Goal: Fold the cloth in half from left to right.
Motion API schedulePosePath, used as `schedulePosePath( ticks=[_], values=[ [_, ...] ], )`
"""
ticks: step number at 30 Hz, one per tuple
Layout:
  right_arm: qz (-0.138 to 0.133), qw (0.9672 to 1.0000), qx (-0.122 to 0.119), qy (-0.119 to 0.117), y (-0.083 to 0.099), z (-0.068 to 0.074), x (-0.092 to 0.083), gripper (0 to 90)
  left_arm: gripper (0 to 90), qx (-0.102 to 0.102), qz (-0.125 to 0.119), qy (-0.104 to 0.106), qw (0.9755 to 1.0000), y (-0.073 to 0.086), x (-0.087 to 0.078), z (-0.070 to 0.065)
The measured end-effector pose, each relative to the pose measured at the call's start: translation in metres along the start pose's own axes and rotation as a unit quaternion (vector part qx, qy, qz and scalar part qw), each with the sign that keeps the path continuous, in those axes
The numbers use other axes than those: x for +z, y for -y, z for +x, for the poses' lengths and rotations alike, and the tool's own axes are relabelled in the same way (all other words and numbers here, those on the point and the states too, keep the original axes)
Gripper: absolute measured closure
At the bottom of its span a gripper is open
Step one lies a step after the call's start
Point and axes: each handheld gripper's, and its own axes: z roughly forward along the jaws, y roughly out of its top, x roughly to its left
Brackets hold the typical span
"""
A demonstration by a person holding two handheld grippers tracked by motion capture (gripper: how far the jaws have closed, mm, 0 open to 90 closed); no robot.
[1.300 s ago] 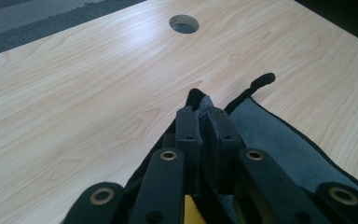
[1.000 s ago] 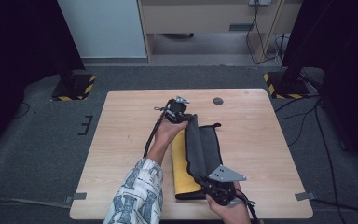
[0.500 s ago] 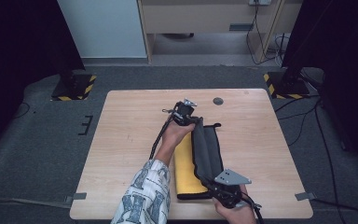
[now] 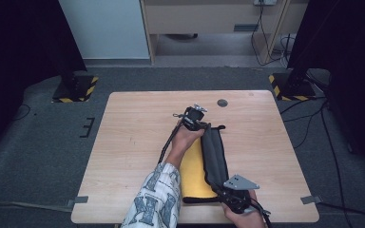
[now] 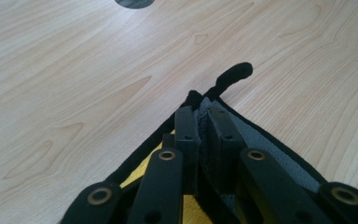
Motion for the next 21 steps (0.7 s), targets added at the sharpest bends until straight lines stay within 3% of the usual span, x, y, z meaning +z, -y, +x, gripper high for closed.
schedulePosePath(
  ticks=[6,21],
  values=[
    [0.019,0.9997,0.01,0.011,0.006,-0.005,0.002,79.9,82.5,-0.002,0.006,0.011,0.9999,0.001,0.006,-0.005],
    [0.042,0.9978,0.035,0.037,0.015,-0.024,-0.004,72.5,82.5,-0.011,0.001,0.013,0.9999,-0.002,0.007,-0.012]
  ],
)
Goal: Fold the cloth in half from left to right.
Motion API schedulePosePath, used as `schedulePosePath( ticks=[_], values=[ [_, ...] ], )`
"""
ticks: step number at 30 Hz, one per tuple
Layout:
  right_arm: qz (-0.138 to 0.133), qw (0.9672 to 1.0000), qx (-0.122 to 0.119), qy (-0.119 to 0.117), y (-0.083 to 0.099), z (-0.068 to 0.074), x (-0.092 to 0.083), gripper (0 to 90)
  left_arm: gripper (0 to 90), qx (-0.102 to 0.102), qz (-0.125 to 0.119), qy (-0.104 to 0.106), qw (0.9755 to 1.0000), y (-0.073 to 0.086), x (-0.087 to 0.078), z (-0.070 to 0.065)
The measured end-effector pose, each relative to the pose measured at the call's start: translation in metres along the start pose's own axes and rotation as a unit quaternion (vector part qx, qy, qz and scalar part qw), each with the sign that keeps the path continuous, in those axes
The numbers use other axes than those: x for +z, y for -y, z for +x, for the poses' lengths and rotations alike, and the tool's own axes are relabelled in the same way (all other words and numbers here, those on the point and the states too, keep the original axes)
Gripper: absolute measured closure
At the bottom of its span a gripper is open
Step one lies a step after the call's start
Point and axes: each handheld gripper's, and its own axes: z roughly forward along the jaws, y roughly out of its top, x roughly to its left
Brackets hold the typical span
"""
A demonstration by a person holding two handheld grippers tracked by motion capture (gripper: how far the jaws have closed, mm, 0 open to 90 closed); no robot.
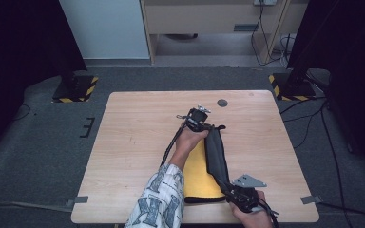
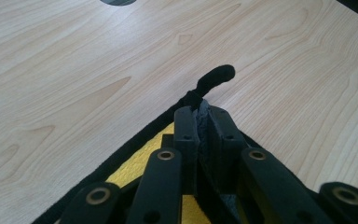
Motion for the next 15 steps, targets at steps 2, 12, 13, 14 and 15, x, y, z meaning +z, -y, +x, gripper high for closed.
schedulePosePath(
  ticks=[2,12,13,14,15],
  values=[
    [0.003,1.0,0.002,0.0,0.001,-0.001,0.0,71.6,82.4,0.0,0.0,0.001,1.0,0.0,0.001,-0.002],
    [-0.008,0.9999,-0.015,-0.005,-0.007,0.006,0.006,64.6,82.7,0.007,0.003,0.002,1.0,0.0,0.0,-0.003],
    [-0.009,0.9998,-0.017,-0.005,-0.009,0.008,0.007,64.6,82.8,0.007,0.003,0.001,1.0,0.0,0.0,-0.003],
    [-0.011,0.9997,-0.02,-0.007,-0.01,0.009,0.008,64.3,82.8,0.005,0.003,0.002,1.0,0.0,0.001,-0.003],
    [-0.009,0.9997,-0.02,-0.007,-0.012,0.011,0.01,64.8,82.9,0.005,0.003,0.002,1.0,0.0,0.001,-0.003]
  ],
)
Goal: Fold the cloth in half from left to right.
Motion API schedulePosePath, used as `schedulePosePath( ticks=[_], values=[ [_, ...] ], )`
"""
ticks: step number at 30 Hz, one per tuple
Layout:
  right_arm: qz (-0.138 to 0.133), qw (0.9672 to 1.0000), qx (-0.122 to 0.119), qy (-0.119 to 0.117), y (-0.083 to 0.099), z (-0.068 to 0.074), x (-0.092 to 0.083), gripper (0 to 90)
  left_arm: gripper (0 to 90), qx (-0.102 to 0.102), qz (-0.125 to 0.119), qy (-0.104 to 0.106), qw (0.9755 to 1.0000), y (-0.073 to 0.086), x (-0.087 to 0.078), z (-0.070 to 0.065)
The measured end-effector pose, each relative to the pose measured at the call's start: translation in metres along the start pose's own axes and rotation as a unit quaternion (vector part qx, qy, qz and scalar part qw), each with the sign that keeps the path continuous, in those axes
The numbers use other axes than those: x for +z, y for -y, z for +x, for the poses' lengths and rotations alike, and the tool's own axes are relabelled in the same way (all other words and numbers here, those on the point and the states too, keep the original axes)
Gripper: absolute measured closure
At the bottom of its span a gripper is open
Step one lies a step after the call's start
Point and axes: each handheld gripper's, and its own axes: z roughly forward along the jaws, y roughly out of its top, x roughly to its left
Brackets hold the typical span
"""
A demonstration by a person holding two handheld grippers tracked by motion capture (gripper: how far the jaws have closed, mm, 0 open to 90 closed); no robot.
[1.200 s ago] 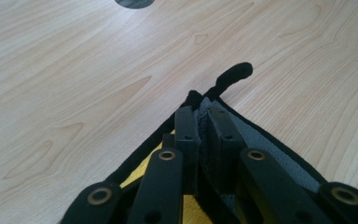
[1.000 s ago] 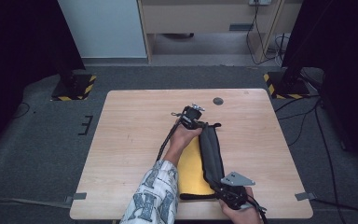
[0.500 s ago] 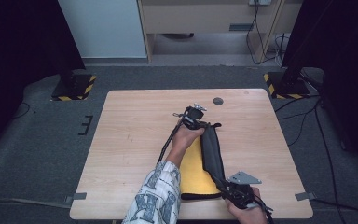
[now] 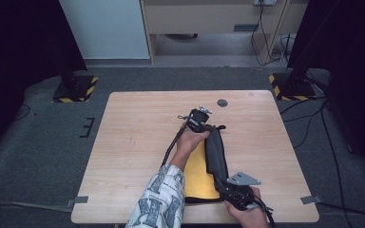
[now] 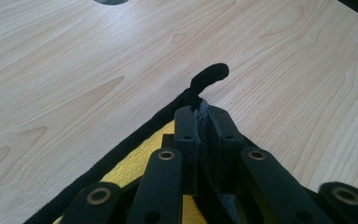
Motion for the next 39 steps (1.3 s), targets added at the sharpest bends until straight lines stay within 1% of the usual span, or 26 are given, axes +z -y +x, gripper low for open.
schedulePosePath(
  ticks=[2,3,4,5,6,9,13,15,18,20,21,23,24,27,29,31,32,34,37,38,39],
  values=[
    [0.002,1.0,-0.003,0.001,-0.002,-0.001,0.003,66.0,82.9,0.001,0.0,0.0,1.0,0.0,0.0,0.0],
    [0.002,1.0,0.0,0.001,-0.003,-0.001,0.004,72.4,83.0,0.0,-0.001,0.0,1.0,0.0,0.0,-0.001],
    [-0.003,1.0,-0.004,0.001,-0.004,-0.002,0.005,75.5,83.2,0.0,-0.002,0.0,1.0,-0.001,0.0,-0.001],
    [-0.004,1.0,-0.001,-0.001,-0.005,-0.002,0.005,78.7,83.2,-0.002,-0.003,0.0,1.0,-0.001,0.0,-0.001],
    [-0.005,1.0,-0.001,-0.001,-0.005,-0.002,0.003,80.0,83.2,0.0,-0.004,-0.001,1.0,-0.001,0.0,0.0],
    [-0.01,0.9999,-0.001,0.007,-0.004,-0.002,-0.006,80.7,83.3,-0.003,-0.008,-0.007,0.9999,-0.002,-0.002,0.004],
    [-0.016,0.9997,0.013,0.01,0.007,-0.006,-0.02,81.7,83.8,-0.007,-0.012,-0.012,0.9998,-0.002,-0.002,0.008],
    [-0.016,0.9996,0.017,0.013,0.012,-0.007,-0.024,82.2,84.0,-0.009,-0.011,-0.009,0.9998,-0.002,-0.001,0.008],
    [-0.023,0.9993,0.022,0.017,0.013,-0.009,-0.028,82.7,84.2,-0.008,-0.014,-0.011,0.9998,-0.003,0.001,0.007],
    [-0.025,0.9991,0.03,0.017,0.013,-0.01,-0.028,82.7,84.2,-0.008,-0.012,-0.008,0.9999,-0.004,0.002,0.007],
    [-0.023,0.9991,0.03,0.018,0.014,-0.011,-0.027,82.6,84.0,-0.011,-0.011,-0.004,0.9999,-0.004,0.003,0.006],
    [-0.016,0.9989,0.04,0.017,0.017,-0.012,-0.024,81.4,82.9,-0.016,-0.015,-0.001,0.9998,-0.004,0.004,0.005],
    [-0.011,0.9989,0.041,0.019,0.018,-0.012,-0.022,80.3,82.5,-0.02,-0.015,0.006,0.9997,-0.004,0.004,0.004],
    [0.004,0.9981,0.052,0.033,0.021,-0.015,-0.018,73.4,80.1,-0.032,-0.012,0.022,0.9992,-0.004,0.008,0.001],
    [0.01,0.9975,0.055,0.043,0.023,-0.018,-0.018,71.3,79.0,-0.036,-0.01,0.027,0.9989,-0.004,0.01,-0.001],
    [0.014,0.9967,0.061,0.05,0.024,-0.022,-0.018,67.6,78.1,-0.042,-0.012,0.035,0.9984,-0.004,0.011,-0.002],
    [0.015,0.9961,0.067,0.054,0.024,-0.023,-0.019,65.8,76.8,-0.048,-0.016,0.038,0.998,-0.004,0.012,-0.003],
    [0.016,0.9948,0.078,0.063,0.025,-0.027,-0.02,62.5,74.9,-0.047,-0.021,0.04,0.9979,-0.005,0.012,-0.005],
    [0.018,0.9946,0.081,0.062,0.025,-0.029,-0.021,58.4,71.3,-0.044,-0.028,0.038,0.9979,-0.006,0.011,-0.006],
    [0.017,0.9946,0.081,0.062,0.025,-0.03,-0.021,57.7,68.7,-0.045,-0.041,0.034,0.9975,-0.007,0.01,-0.006],
    [0.018,0.9944,0.083,0.063,0.025,-0.03,-0.021,56.4,63.9,-0.045,-0.046,0.034,0.9974,-0.007,0.009,-0.006]
  ],
)
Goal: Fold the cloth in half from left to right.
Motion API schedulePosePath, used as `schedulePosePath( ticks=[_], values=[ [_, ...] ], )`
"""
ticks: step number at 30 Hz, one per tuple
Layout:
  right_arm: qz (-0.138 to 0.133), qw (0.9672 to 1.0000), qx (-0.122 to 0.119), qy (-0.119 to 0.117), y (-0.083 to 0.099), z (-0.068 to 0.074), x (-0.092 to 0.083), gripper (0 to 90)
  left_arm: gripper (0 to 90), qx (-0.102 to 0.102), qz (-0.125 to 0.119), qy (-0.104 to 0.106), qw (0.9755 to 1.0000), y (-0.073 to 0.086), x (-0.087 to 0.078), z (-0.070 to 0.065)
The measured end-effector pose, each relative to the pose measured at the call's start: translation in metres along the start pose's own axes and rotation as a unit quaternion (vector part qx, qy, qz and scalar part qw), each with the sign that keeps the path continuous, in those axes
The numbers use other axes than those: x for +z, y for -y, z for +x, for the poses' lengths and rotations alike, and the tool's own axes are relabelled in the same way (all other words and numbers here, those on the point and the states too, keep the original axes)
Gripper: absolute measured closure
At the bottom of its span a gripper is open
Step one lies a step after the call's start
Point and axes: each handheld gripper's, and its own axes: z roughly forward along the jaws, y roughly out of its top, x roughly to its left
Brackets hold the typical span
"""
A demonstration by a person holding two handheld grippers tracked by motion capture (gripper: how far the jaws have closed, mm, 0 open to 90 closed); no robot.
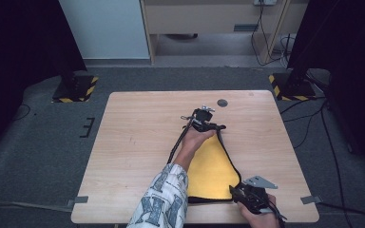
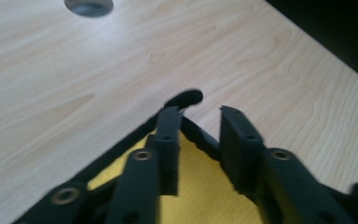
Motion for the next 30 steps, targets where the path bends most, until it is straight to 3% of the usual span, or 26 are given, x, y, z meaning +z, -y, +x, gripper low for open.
schedulePosePath(
  ticks=[7,15,23,30],
  values=[
    [0.017,0.9997,0.013,-0.015,0.0,0.0,-0.001,46.9,57.7,0.032,-0.01,-0.018,0.9993,-0.003,-0.009,-0.002],
    [0.003,0.9997,-0.006,-0.023,-0.008,-0.001,-0.006,30.6,50.0,0.084,-0.004,-0.038,0.9957,-0.002,-0.033,-0.007],
    [-0.014,0.9991,-0.025,-0.03,-0.022,-0.007,-0.013,19.3,44.6,0.098,-0.013,-0.049,0.9939,0.006,-0.06,-0.007],
    [-0.023,0.9981,-0.035,-0.045,-0.043,-0.017,-0.001,13.6,32.8,0.1,-0.015,-0.058,0.9932,0.018,-0.082,-0.01]
  ],
)
